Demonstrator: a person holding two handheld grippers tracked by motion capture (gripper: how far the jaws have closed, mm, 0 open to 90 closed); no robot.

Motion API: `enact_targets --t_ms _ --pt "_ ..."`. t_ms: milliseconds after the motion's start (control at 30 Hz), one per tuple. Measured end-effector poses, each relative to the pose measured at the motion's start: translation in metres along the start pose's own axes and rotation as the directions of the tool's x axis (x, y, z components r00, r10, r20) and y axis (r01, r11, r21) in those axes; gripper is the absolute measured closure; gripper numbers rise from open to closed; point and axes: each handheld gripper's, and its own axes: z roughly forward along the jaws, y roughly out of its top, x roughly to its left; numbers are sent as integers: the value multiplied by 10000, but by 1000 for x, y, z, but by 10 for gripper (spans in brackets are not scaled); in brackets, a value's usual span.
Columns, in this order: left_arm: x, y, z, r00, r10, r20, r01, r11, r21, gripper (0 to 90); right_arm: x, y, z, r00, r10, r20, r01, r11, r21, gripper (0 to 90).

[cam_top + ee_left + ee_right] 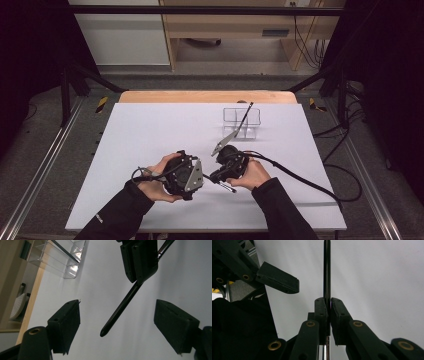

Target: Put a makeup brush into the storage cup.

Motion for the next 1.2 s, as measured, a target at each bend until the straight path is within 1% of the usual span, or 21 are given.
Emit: enact_targets --t_ms 133,267,400,433,500,633,700,833,967,1033,1167,1200 --pt "-2 0 2 9997 240 72 -241 9996 120 241 0 2 0 10000 33 -61 -32 10000 25 845" --pt "-3 0 5 9986 534 23 -534 9983 243 271 0 2 1 9999 17 -134 -17 10000 64 845" --pt "-5 0 7 9965 840 -20 -839 9960 308 316 0 2 2 9999 28 -164 -27 10000 48 845" --pt "-5 1 7 9952 977 -12 -976 9945 372 328 0 2 2 9998 13 -194 -13 10000 26 845" --pt "-7 1 8 9937 1120 -3 -1119 9927 441 354 0 2 3 9998 -12 -222 12 10000 30 845" --pt "-9 1 11 9891 1469 -25 -1465 9874 604 411 0 2 5 9997 3 -256 0 9999 102 845" --pt "-10 1 12 9867 1624 34 -1622 9845 660 444 0 2 5 9996 -5 -282 9 9999 141 845" --pt "-11 1 14 9827 1850 110 -1853 9796 776 514 0 2 7 9995 -17 -316 24 9998 198 845" --pt "-13 1 16 9769 2131 160 -2136 9727 910 588 0 2 8 9993 -2 -362 13 9996 289 845" --pt "-14 1 16 9735 2279 184 -2286 9689 950 626 0 2 8 9993 13 -383 -1 9995 323 845" --pt "-17 1 18 9635 2667 232 -2677 9586 975 679 1 2 10 9989 -11 -468 29 9993 377 845" --pt "-18 1 18 9619 2725 232 -2734 9568 986 691 1 1 10 9987 -26 -502 46 9992 408 845"
